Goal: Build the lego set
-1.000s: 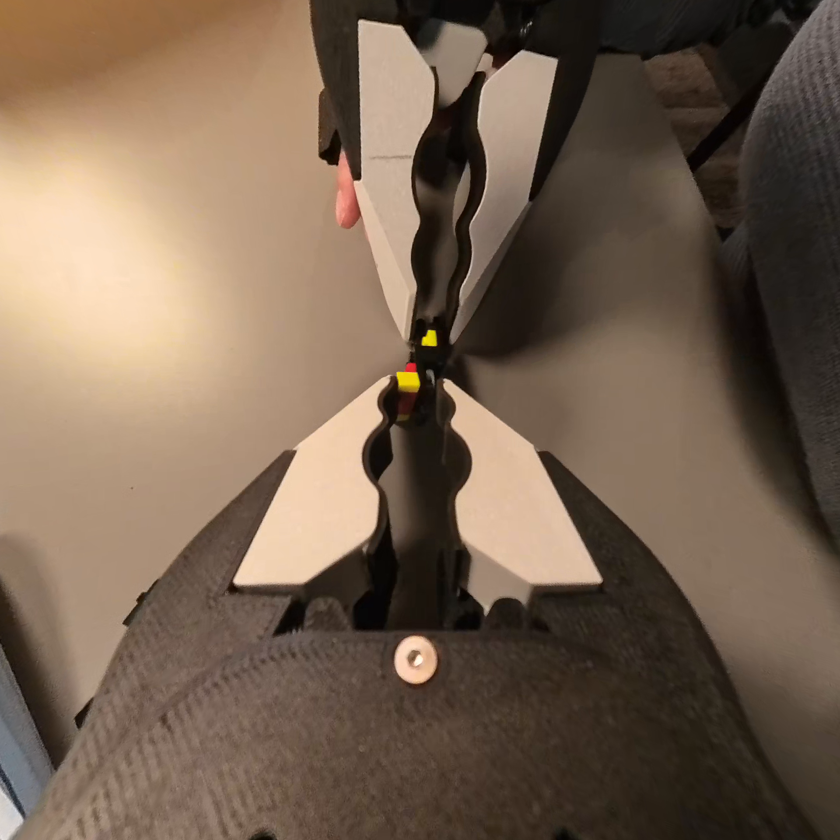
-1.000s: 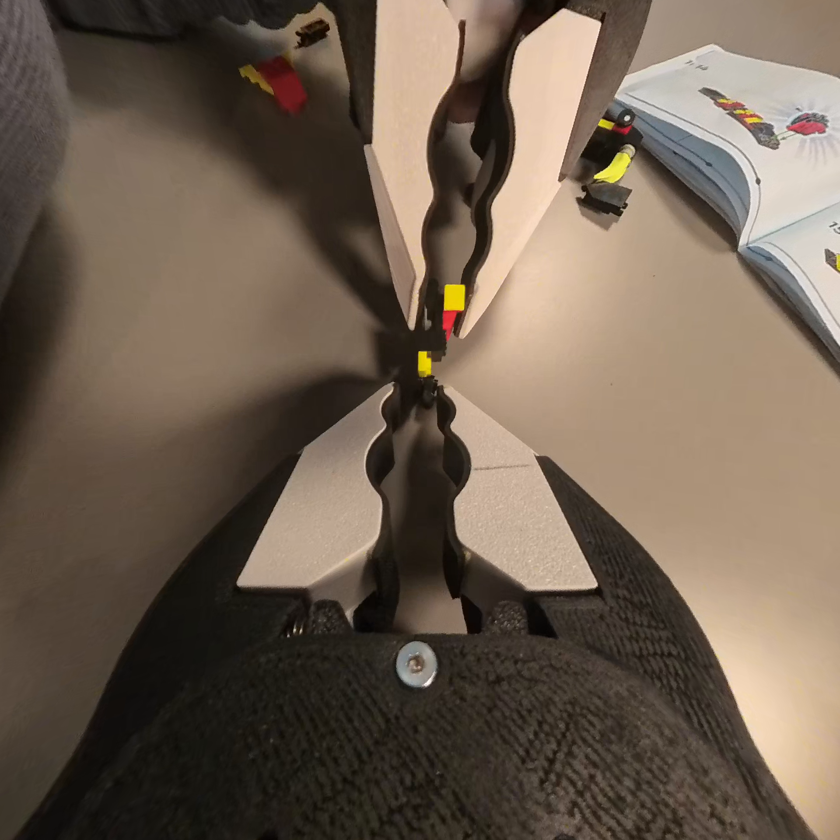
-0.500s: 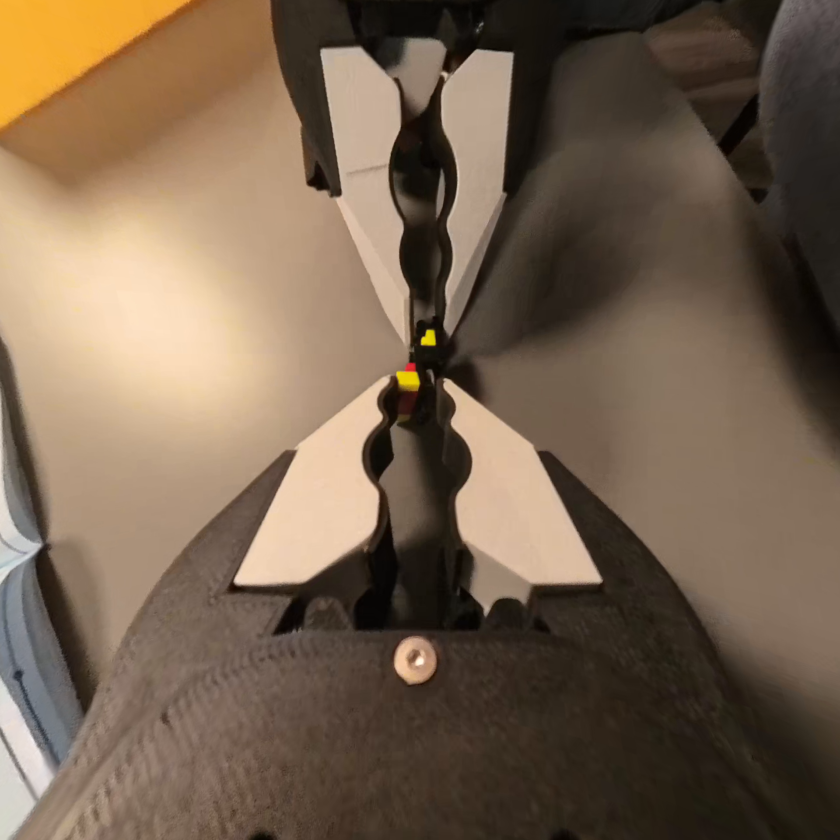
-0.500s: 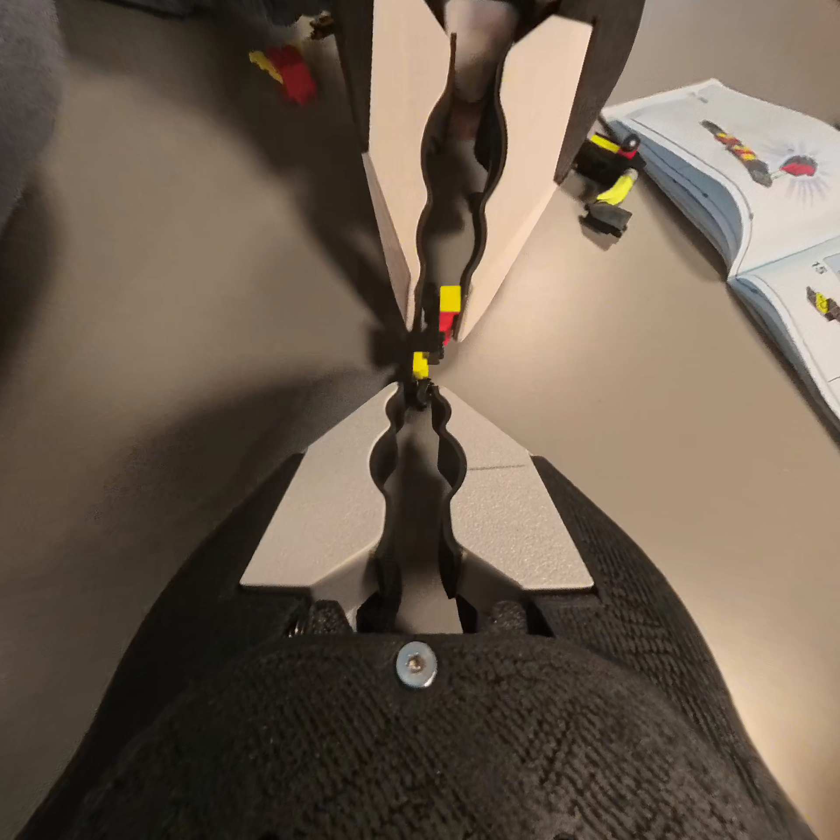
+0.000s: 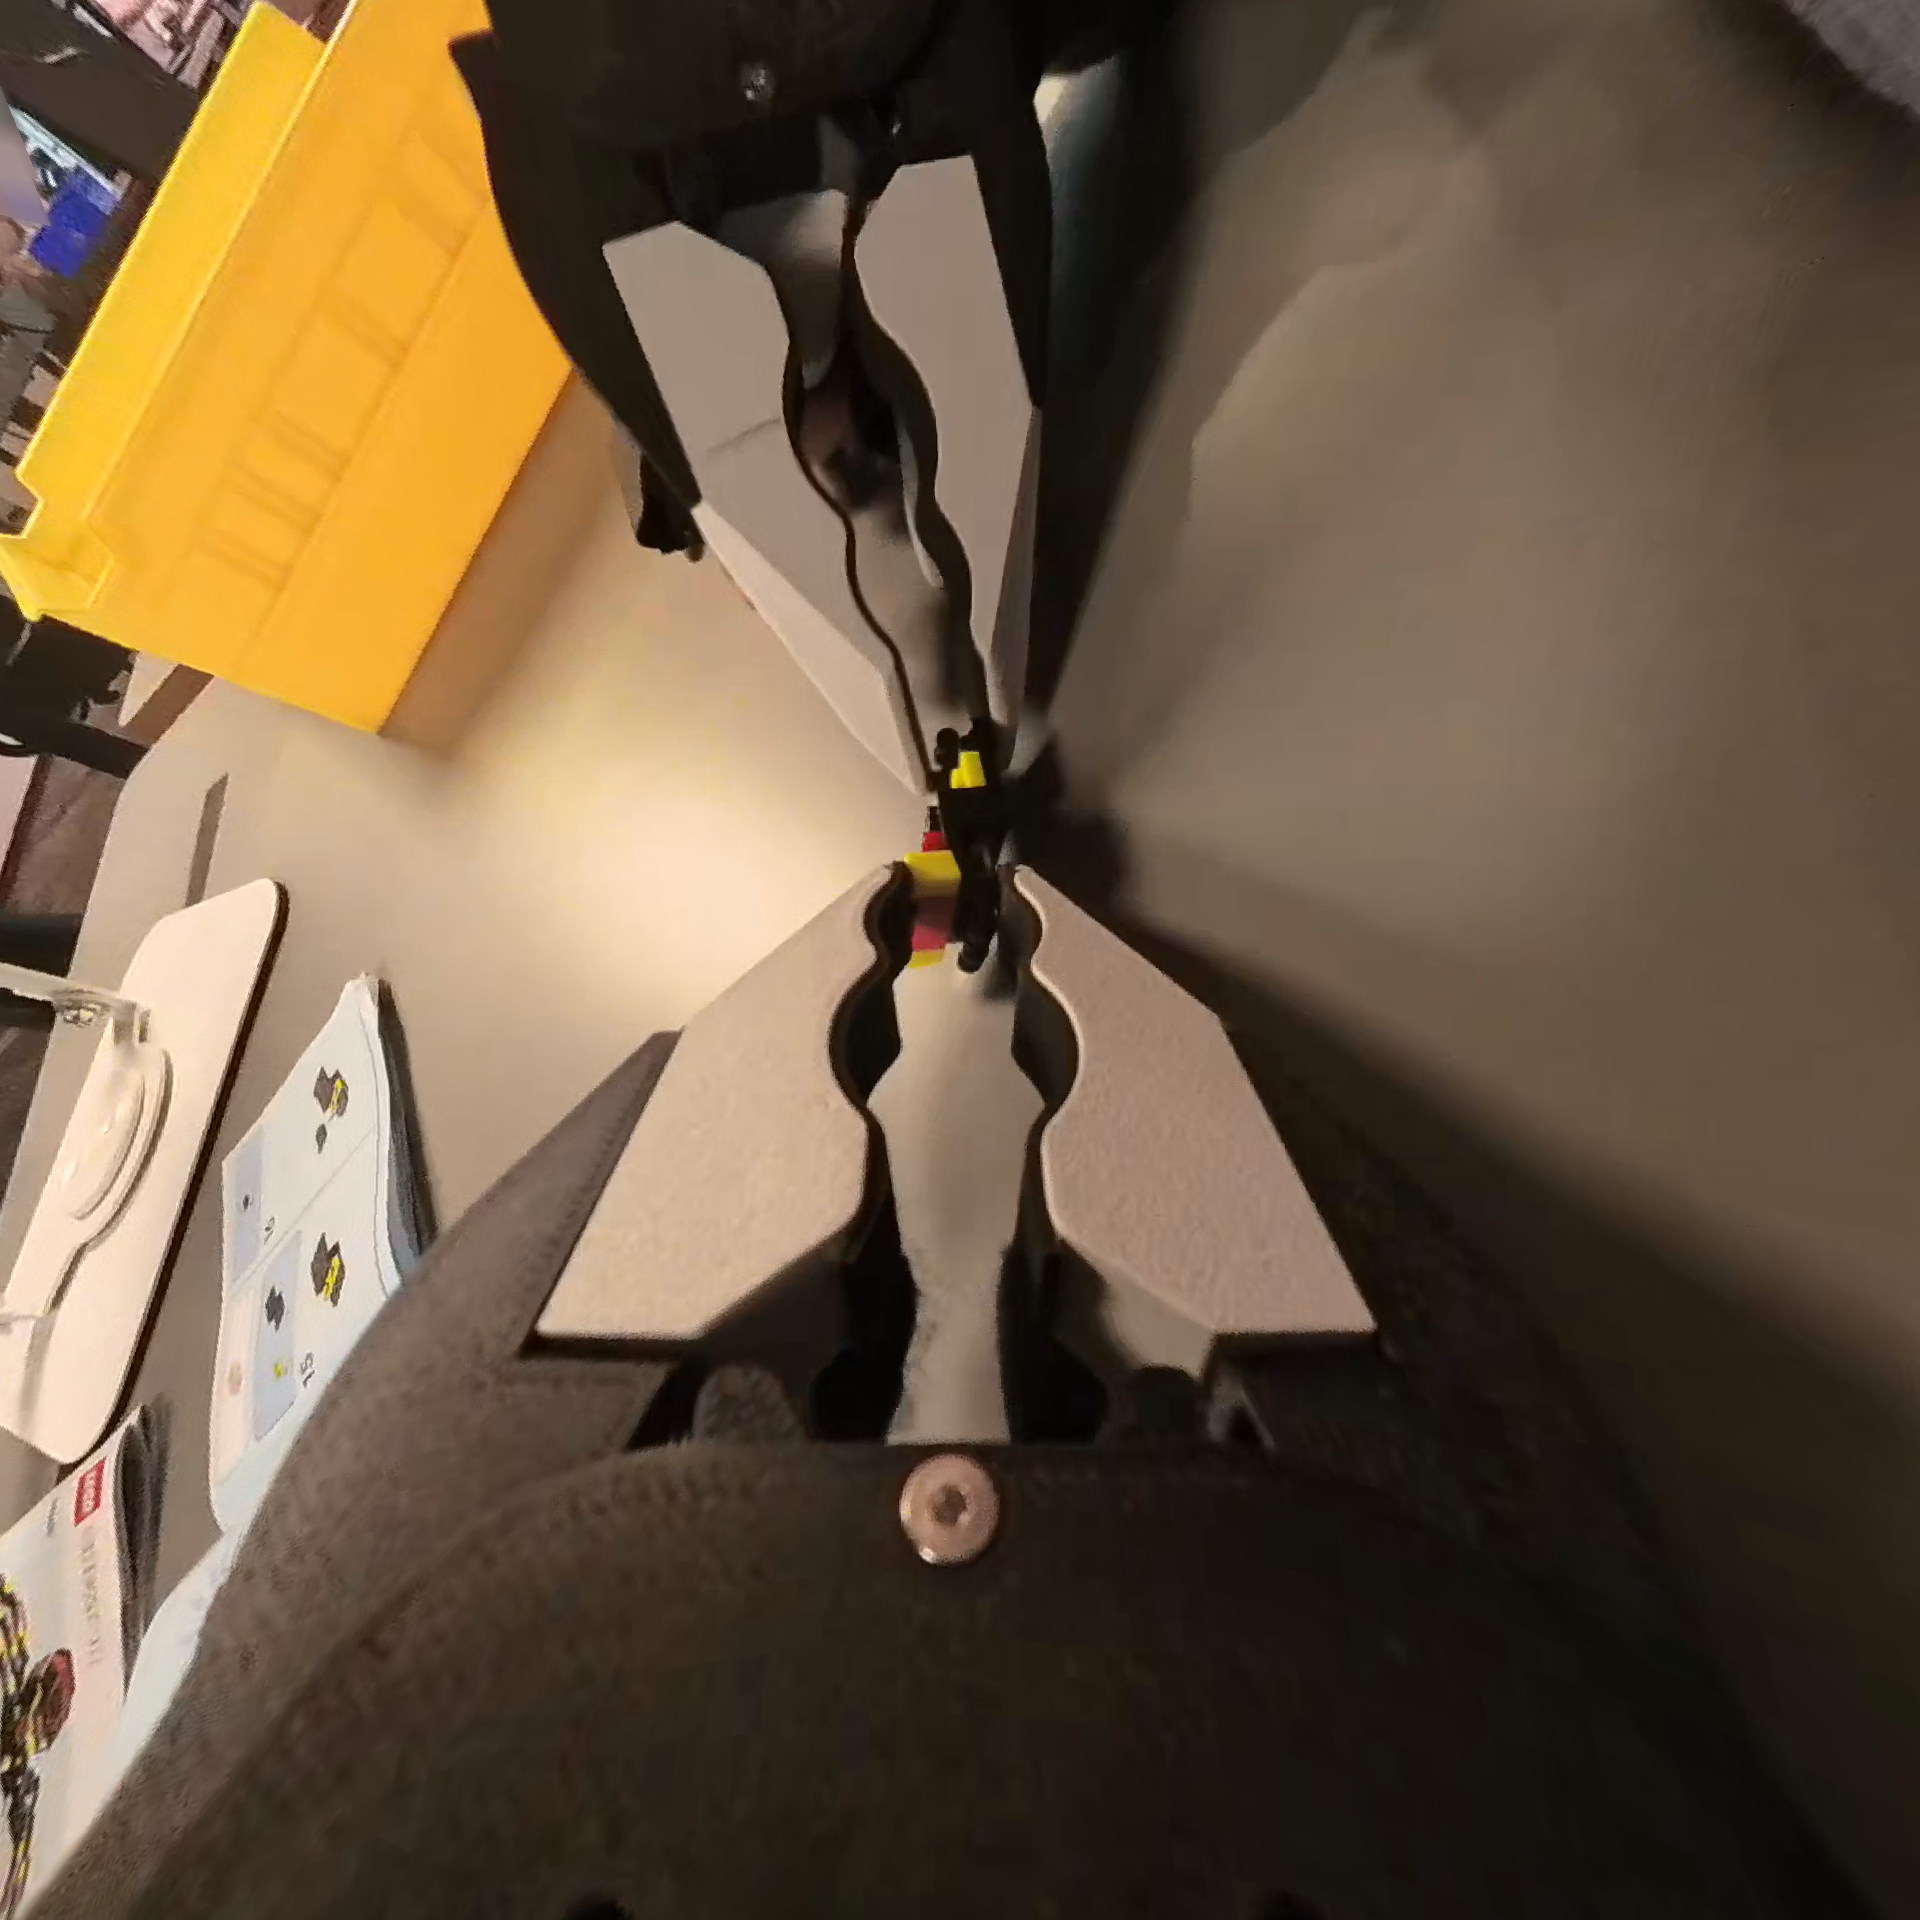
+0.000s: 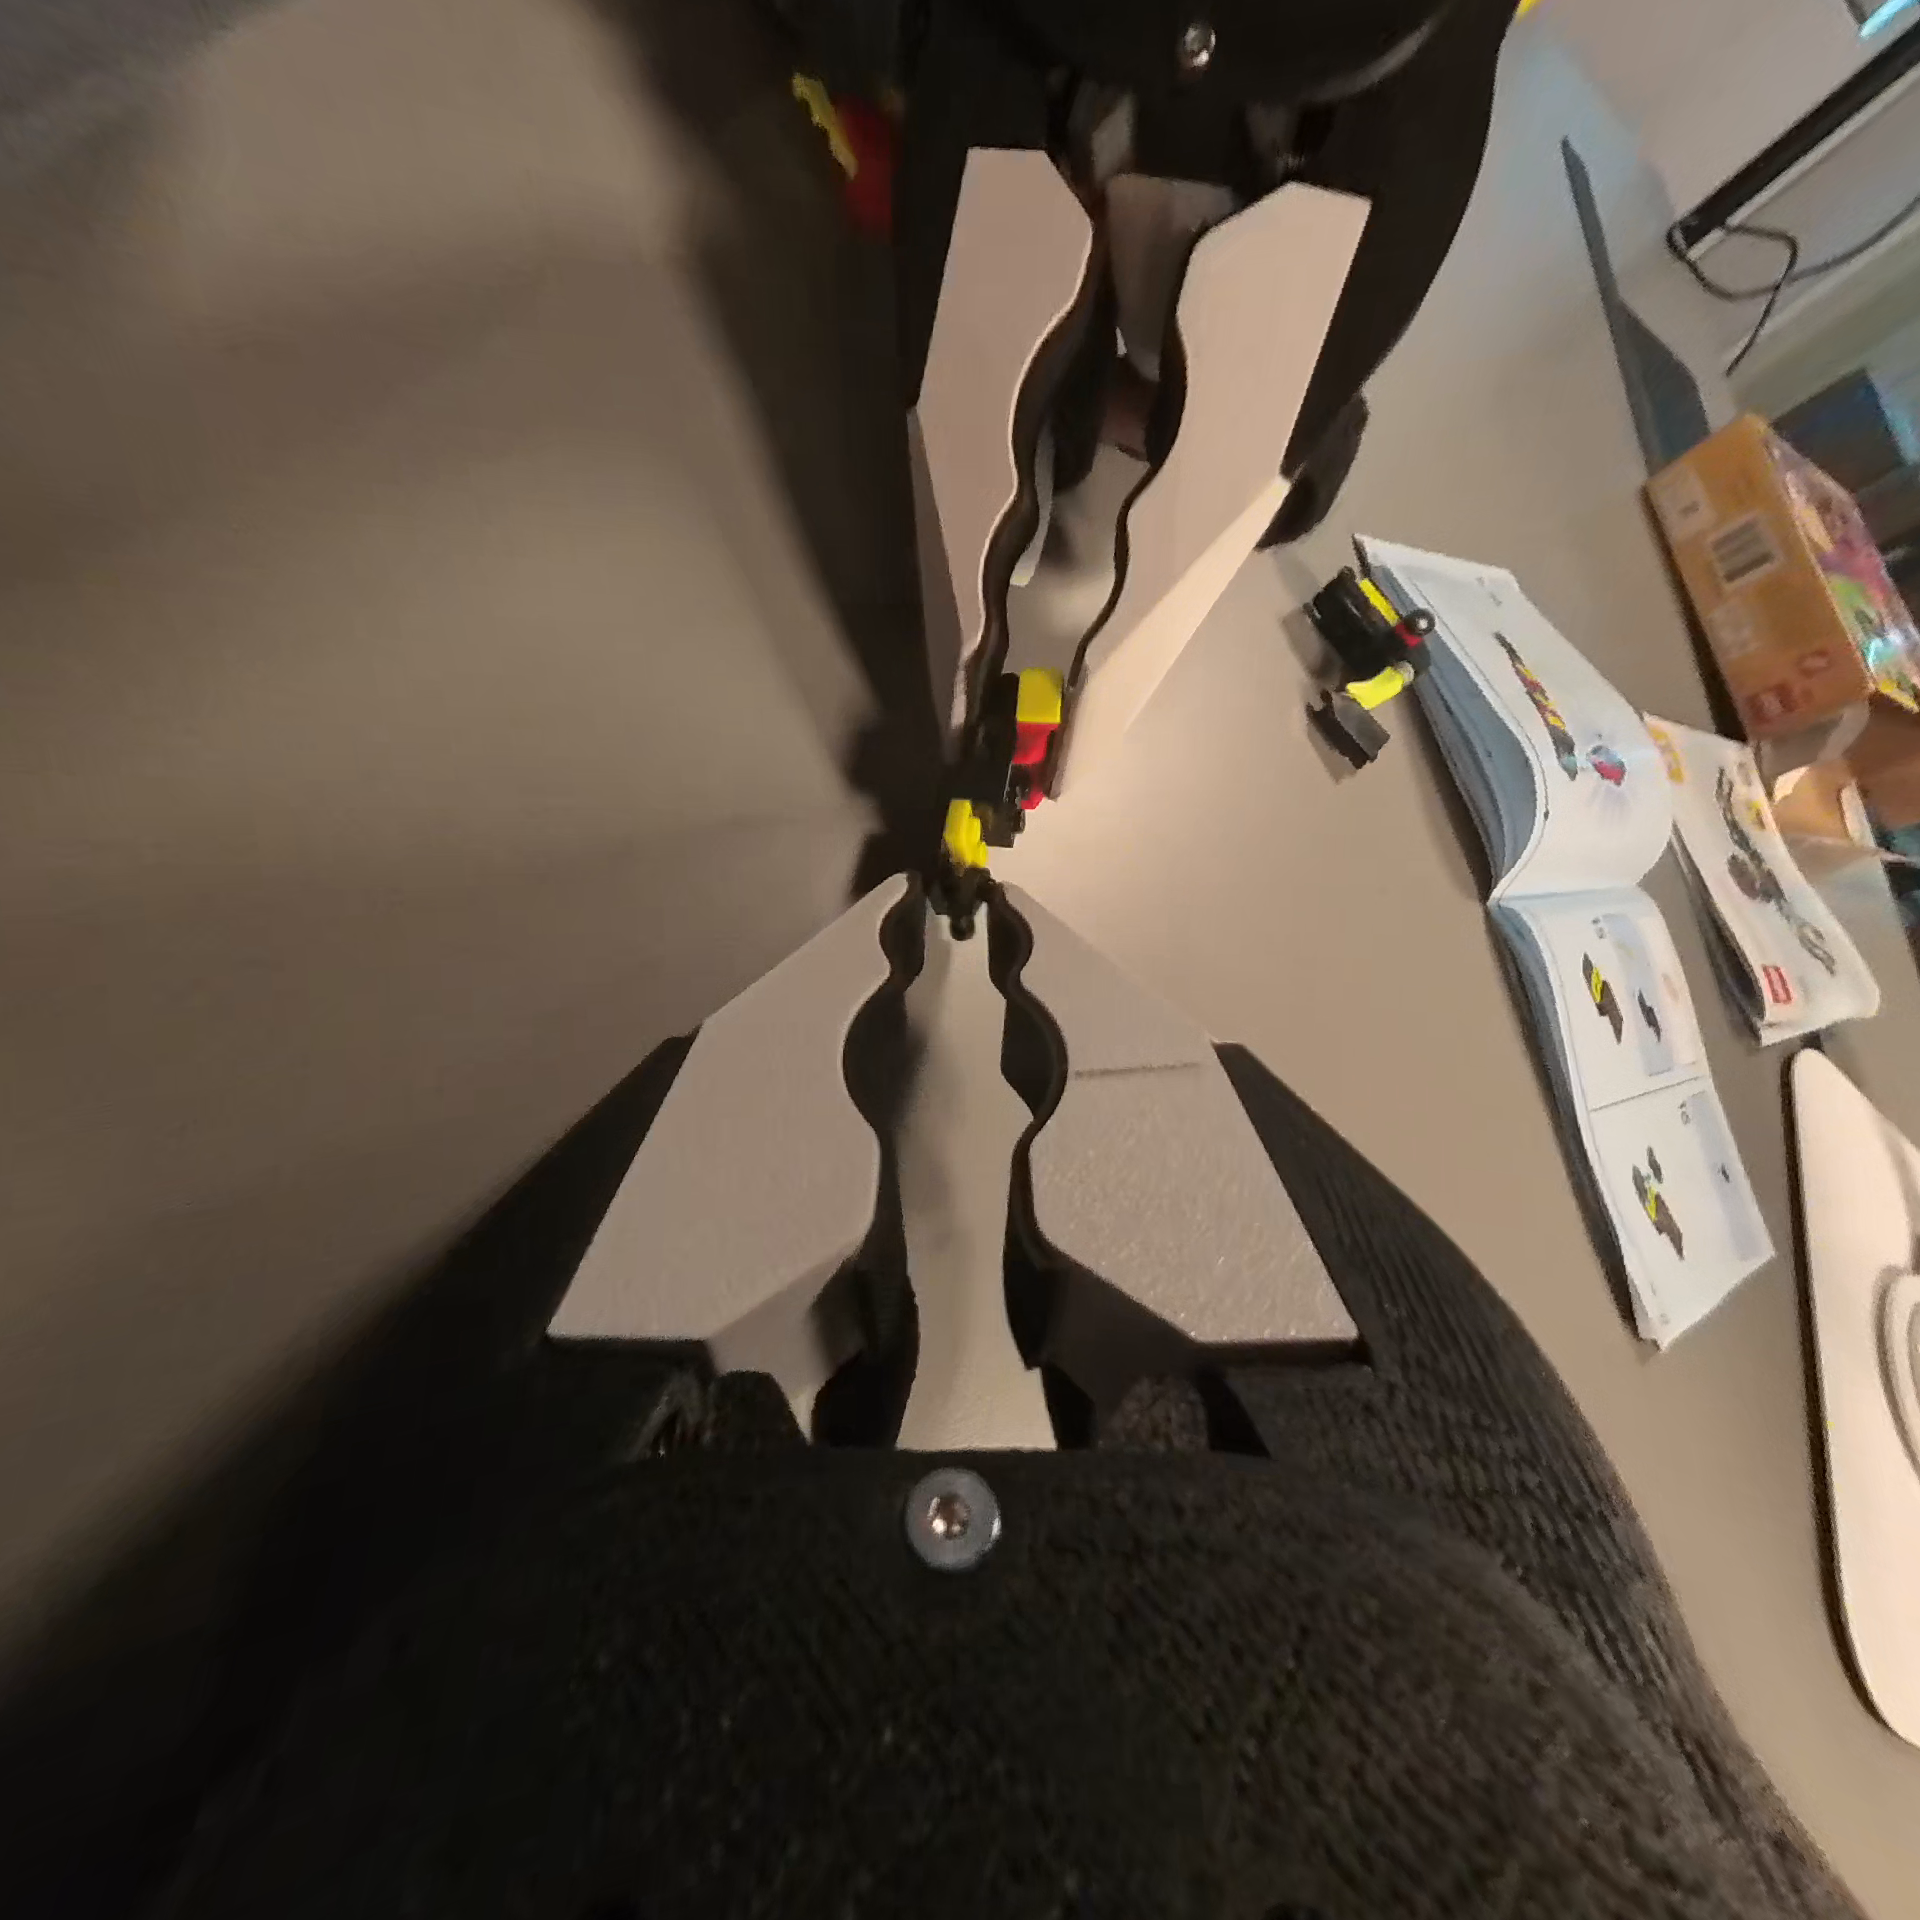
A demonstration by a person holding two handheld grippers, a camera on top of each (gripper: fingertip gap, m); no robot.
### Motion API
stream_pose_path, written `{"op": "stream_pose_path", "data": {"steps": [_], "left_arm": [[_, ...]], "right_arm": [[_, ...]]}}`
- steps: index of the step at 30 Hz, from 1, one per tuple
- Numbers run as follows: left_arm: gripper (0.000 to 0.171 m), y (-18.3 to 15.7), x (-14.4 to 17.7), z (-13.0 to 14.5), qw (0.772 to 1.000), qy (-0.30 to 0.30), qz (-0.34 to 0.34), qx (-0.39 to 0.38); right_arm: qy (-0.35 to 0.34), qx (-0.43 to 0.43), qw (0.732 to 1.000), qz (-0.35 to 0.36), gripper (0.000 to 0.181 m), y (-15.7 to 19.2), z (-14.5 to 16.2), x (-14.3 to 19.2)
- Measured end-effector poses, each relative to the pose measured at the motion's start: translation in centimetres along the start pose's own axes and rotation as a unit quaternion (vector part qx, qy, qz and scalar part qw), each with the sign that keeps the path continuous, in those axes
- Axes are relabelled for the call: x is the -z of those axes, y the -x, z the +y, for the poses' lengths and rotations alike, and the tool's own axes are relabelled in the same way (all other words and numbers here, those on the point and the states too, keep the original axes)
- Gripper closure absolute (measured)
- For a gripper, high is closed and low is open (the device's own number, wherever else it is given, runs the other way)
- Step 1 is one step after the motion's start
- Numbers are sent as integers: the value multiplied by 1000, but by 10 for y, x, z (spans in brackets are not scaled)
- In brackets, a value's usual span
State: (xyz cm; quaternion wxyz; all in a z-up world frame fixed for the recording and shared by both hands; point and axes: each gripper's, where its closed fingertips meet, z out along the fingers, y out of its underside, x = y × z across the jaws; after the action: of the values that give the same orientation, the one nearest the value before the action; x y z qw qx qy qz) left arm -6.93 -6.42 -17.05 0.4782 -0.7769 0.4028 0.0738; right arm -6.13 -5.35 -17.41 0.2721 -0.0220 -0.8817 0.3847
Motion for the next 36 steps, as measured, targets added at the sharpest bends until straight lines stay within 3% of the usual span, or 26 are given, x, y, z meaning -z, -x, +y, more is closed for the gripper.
{"op": "stream_pose_path", "data": {"steps": [26, 30, 31, 33, 36], "left_arm": [[156, -5, 0, -1, 1000, -7, 26, -7], [156, 0, 1, 0, 1000, -8, 6, 2], [156, 1, 0, 0, 1000, -6, 1, 2], [156, 2, 1, 2, 1000, 0, -5, 12], [156, 7, 3, 3, 999, 5, -19, 30]], "right_arm": [[-10, -3, 998, -55, 176, 9, -2, 0], [-16, -21, 999, -35, 175, 3, -1, 1], [-15, -30, 999, -29, 172, 0, 0, 2], [-20, -54, 998, -13, 149, -7, 1, 6], [-37, -98, 994, 32, 139, -25, 6, 19]]}}
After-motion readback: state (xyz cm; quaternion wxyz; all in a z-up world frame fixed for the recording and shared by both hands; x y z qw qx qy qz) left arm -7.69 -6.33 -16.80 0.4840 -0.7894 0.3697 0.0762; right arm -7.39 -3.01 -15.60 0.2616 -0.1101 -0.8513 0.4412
